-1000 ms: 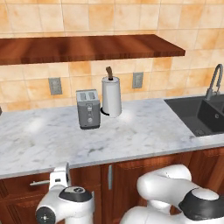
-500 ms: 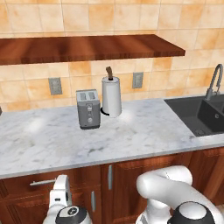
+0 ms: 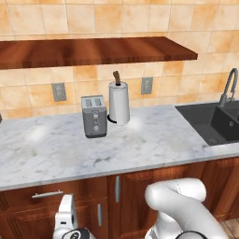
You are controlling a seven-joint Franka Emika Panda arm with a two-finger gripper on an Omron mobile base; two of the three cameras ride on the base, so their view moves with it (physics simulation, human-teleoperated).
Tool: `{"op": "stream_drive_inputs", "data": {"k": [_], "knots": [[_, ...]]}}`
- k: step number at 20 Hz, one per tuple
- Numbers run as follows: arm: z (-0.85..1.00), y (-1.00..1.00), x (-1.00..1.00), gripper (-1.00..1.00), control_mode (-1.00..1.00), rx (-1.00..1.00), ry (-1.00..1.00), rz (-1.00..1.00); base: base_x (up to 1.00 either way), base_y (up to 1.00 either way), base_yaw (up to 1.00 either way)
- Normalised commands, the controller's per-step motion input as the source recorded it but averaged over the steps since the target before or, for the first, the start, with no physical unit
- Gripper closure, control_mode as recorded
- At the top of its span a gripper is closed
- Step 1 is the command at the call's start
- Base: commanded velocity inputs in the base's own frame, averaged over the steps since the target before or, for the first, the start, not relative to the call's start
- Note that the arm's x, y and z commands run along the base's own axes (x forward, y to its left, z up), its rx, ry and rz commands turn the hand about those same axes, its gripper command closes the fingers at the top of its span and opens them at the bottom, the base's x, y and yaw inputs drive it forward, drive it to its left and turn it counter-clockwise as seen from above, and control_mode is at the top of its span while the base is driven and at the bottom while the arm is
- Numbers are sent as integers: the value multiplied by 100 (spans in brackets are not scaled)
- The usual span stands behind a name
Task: Take a straw from the drawer in front and place it inside the glass cup on the dining counter.
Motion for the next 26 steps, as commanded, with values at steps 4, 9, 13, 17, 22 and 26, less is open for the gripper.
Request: {"op": "stream_drive_inputs", "data": {"k": [4,9,13,17,22,26], "knots": [[-20,15,26,-100,-100,0,-3,0,0,0,0],[-23,29,23,-100,-100,0,0,0,0,0,0],[-23,31,26,-100,-100,0,0,0,0,0,0],[-28,30,29,-100,-100,0,0,0,0,0,0],[-25,27,28,-100,-100,0,0,0,0,0,0],[-28,28,30,-100,-100,0,0,0,0,0,0]]}}
